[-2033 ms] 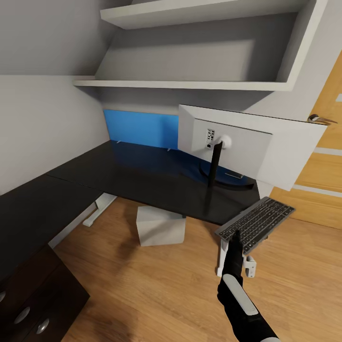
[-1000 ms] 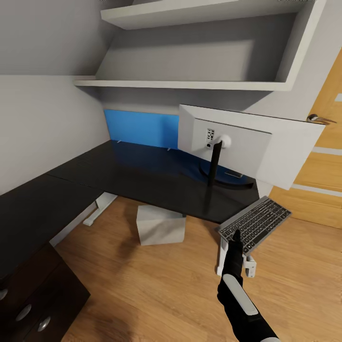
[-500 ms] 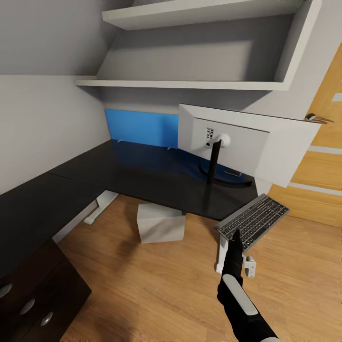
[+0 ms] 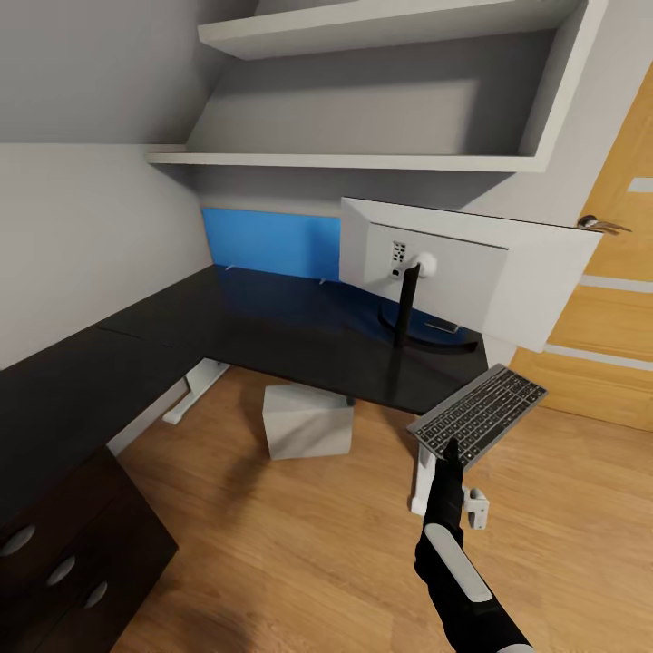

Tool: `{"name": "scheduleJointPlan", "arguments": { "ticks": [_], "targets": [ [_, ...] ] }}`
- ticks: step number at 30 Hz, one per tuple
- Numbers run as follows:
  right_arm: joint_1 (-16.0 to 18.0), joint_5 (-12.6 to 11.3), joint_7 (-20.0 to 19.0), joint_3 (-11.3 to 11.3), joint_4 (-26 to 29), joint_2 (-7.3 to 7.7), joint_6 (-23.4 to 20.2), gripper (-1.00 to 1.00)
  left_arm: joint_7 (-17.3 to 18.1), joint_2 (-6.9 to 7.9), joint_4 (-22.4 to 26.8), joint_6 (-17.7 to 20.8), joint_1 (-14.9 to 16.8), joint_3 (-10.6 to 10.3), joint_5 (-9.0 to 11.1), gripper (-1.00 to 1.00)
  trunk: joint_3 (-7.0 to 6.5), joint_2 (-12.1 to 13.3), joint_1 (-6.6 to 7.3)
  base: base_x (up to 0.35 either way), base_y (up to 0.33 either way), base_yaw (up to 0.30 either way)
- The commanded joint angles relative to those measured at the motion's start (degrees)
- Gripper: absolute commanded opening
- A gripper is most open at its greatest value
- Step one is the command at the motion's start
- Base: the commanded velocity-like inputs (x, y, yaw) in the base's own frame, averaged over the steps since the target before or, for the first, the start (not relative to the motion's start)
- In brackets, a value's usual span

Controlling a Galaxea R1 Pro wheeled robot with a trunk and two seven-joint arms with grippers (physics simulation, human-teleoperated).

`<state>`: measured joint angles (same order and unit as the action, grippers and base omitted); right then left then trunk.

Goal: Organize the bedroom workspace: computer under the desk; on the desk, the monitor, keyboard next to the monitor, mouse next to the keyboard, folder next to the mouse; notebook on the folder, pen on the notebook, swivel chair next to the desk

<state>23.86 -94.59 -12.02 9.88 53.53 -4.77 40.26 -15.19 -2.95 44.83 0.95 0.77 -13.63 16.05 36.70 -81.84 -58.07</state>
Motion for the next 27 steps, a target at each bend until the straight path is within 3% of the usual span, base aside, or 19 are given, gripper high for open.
{"name": "scheduleJointPlan", "arguments": {
  "ticks": [1,13,27],
  "targets": [
    [0.0,-0.6,-0.4,0.1,0.0,0.02,0.3,1.0,-0.4,0.05,0.1,0.1,0.0,-0.3,0.5,1.0,0.05,0.0,0.0,-0.008,0.0,0.0],
    [0.0,-0.6,-0.4,0.1,-0.1,0.02,0.3,1.0,-0.5,0.05,0.1,0.1,0.0,-0.2,0.5,1.0,0.05,0.0,0.0,-0.12,-0.057,0.0],
    [0.0,-0.6,-0.3,0.4,-0.9,0.02,0.3,1.0,-0.3,0.05,0.2,0.0,0.0,-0.3,0.4,1.0,0.05,0.0,0.0,-0.009,-0.005,0.0]
  ]
}}
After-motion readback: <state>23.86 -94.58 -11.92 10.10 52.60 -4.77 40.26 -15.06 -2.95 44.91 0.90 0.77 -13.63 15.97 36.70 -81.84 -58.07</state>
